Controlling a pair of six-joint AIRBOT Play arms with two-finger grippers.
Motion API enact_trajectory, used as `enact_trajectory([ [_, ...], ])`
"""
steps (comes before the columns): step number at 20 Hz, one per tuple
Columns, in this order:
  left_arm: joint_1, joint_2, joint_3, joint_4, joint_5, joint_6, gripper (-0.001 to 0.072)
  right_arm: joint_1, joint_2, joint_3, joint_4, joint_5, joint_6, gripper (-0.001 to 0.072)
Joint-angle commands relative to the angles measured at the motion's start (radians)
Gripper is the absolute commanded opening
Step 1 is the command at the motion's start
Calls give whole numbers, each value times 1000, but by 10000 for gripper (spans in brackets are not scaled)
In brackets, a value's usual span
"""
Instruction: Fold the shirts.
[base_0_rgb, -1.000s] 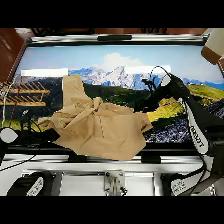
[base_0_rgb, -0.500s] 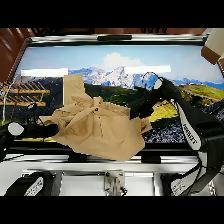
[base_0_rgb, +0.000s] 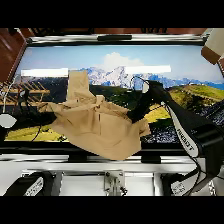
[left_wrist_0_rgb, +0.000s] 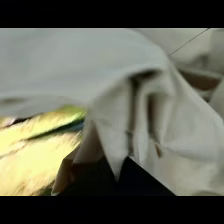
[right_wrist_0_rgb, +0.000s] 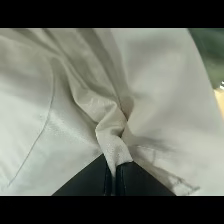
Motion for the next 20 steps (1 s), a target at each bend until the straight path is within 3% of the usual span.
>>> enact_trajectory([
  [1,-47,-10,89,-135,154,39,54,-68,97,0,-43,33,17,73],
  [4,-123,-68,194,-242,307,39,54,-140,177,-68,101,56,72,74],
  [7,-207,-200,340,-254,375,40,54,-69,271,-270,219,22,77,74],
  [10,-231,-370,533,-254,325,74,54,96,353,-489,341,-101,116,73],
  [12,-221,-467,659,-246,202,129,54,192,366,-515,373,-173,118,75],
  [13,-207,-503,707,-214,105,140,54,216,366,-506,375,-201,130,122],
  [14,-190,-524,734,-174,7,140,54,220,366,-486,382,-204,135,389],
  [15,-167,-529,738,-127,-81,140,53,212,366,-455,384,-179,134,530],
  [19,-79,-515,736,80,-351,140,53,87,396,-230,234,-90,146,531],
  [20,-63,-507,735,107,-394,141,53,41,404,-169,186,-125,168,593],
])
